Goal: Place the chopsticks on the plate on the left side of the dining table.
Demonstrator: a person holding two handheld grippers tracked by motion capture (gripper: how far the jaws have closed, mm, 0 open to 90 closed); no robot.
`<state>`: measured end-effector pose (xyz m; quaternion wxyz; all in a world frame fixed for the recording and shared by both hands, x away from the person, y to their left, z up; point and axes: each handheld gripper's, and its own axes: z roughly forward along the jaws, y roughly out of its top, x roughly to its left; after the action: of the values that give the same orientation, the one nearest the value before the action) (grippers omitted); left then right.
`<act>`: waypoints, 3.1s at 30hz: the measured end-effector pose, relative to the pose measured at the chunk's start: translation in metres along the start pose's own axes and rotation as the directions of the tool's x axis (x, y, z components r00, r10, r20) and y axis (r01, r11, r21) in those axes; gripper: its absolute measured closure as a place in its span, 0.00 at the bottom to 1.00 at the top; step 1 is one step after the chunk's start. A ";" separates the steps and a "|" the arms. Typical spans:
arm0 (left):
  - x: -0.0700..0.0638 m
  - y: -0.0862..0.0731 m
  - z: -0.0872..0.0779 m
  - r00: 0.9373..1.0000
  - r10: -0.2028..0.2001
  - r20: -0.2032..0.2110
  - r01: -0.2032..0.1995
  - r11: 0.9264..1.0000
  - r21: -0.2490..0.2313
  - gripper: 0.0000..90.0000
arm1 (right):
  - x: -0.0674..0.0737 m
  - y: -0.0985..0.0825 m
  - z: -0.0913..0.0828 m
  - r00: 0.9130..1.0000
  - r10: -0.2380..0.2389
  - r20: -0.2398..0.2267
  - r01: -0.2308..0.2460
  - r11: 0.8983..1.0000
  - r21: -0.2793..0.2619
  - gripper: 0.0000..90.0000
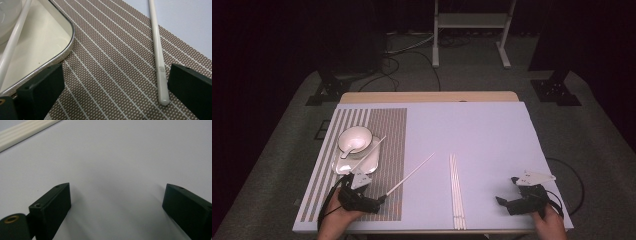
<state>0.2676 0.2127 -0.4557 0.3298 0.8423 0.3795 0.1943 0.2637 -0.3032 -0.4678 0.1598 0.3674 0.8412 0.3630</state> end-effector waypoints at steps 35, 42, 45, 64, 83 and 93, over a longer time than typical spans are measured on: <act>-0.016 0.033 0.011 0.993 -0.002 0.116 0.011 0.997 -0.079 0.00 | 0.000 0.000 0.000 1.000 0.000 0.000 0.000 1.000 0.001 0.07; -0.017 0.041 0.020 0.993 0.004 0.120 0.006 0.997 -0.080 0.00 | 0.000 0.000 0.000 1.000 -0.001 0.000 0.001 1.000 0.000 0.07; -0.018 0.045 0.027 0.993 0.023 0.118 -0.015 0.997 -0.072 0.00 | 0.000 0.000 0.000 1.000 -0.001 0.000 0.001 1.000 0.000 0.07; -0.028 0.051 0.057 0.991 0.085 0.107 -0.080 0.996 -0.045 0.03 | 0.000 0.000 0.000 1.000 -0.002 0.000 0.002 1.000 0.000 0.07; -0.024 0.046 0.051 0.986 0.081 0.146 -0.067 0.993 -0.094 0.40 | 0.000 0.000 0.000 1.000 0.000 0.001 0.000 1.000 0.000 0.08; -0.024 0.043 0.046 0.988 0.080 0.132 -0.067 0.992 -0.103 0.65 | 0.000 0.000 0.000 1.000 -0.001 0.001 0.001 1.000 0.000 0.07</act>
<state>0.3010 0.1544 -0.4598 0.3888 0.8496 0.3148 0.1668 0.2638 -0.3032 -0.4678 0.1601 0.3673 0.8413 0.3628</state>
